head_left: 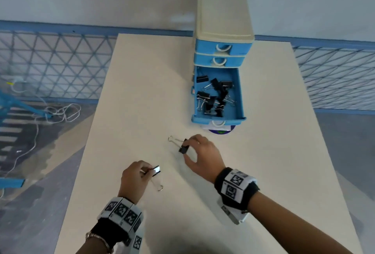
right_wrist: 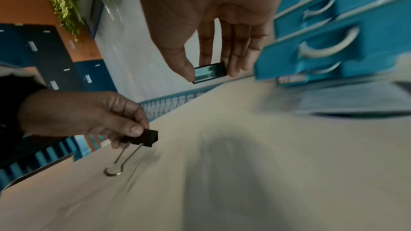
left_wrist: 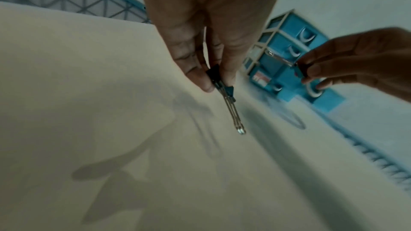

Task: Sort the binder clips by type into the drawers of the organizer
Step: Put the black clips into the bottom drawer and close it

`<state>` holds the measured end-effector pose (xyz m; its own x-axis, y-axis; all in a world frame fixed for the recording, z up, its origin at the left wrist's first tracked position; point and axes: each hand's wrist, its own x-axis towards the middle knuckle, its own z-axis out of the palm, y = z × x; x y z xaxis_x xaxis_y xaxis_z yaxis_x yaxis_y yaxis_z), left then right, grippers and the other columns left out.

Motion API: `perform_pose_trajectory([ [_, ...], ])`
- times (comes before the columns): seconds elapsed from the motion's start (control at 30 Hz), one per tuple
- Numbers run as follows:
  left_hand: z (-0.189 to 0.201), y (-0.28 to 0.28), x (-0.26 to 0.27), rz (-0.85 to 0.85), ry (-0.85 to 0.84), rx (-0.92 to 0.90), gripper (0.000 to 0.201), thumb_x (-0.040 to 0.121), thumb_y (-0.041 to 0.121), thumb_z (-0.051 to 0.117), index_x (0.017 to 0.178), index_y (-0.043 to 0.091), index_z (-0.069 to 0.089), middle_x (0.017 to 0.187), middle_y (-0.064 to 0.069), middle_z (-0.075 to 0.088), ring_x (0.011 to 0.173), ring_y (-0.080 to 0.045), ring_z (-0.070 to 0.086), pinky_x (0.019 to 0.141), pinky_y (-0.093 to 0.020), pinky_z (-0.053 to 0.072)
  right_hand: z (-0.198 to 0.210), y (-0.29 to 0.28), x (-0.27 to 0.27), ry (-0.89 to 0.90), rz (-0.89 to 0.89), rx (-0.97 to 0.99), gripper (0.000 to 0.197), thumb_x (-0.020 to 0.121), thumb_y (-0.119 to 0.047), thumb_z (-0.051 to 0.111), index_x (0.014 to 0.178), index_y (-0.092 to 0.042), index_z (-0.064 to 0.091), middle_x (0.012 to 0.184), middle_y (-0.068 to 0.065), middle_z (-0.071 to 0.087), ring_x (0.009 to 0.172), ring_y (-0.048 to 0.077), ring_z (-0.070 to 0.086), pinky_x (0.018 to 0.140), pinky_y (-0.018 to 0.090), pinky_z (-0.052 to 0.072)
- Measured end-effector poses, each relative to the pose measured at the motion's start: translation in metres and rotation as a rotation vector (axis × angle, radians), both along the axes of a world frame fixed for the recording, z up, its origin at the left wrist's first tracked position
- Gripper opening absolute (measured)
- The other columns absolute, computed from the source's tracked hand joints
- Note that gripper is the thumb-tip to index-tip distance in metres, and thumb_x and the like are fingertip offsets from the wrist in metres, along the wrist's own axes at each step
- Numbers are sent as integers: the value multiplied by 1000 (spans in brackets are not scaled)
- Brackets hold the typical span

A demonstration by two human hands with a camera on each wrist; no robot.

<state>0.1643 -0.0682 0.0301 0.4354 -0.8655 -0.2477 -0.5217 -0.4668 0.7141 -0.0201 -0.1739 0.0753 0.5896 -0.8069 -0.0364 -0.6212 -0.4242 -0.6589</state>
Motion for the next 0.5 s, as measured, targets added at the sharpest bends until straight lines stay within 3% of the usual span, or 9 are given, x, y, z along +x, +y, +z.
perform_pose_trajectory([
  [0.07,17,-24,-16,21,63,-74,21,73,2,73,69,19,60,70,5,63,60,-1,60,58,-4,43,13,-20,-20,-35,-73,-55,21,72,-13,66,93,-12,64,90,11,62,79,30,60,67,35,51],
  [0.17,39,-67,-39,74,153,-178,17,76,1,69,74,16,61,74,-6,65,63,-19,63,57,-7,45,27,-54,-45,-55,-187,-134,26,74,-14,67,99,-9,64,94,13,62,84,31,60,71,35,51],
  [0.23,54,-100,-56,73,181,-234,15,78,0,67,78,14,61,79,-8,66,65,-24,64,57,-8,47,33,-79,-58,-40,-225,-160,27,76,-12,68,102,-6,63,96,15,61,86,31,59,75,35,48],
  [0.3,66,-132,-70,55,208,-272,14,79,0,65,81,13,61,81,-7,66,65,-21,65,57,-8,48,36,-104,-66,-17,-240,-159,27,78,-11,66,103,-4,62,99,17,60,85,32,58,76,36,48],
  [0.4,78,-177,-87,54,214,-324,10,80,-1,64,86,7,62,80,-5,65,55,-2,62,54,-6,48,38,-137,-68,28,-231,-136,29,81,-13,64,108,-5,60,108,16,59,86,32,59,77,34,47],
  [0.5,80,-212,-97,95,190,-324,17,84,1,60,101,3,60,97,-6,63,70,-10,60,60,0,43,36,-161,-69,82,-223,-113,43,85,-18,61,125,-6,50,127,17,54,107,34,54,89,36,43],
])
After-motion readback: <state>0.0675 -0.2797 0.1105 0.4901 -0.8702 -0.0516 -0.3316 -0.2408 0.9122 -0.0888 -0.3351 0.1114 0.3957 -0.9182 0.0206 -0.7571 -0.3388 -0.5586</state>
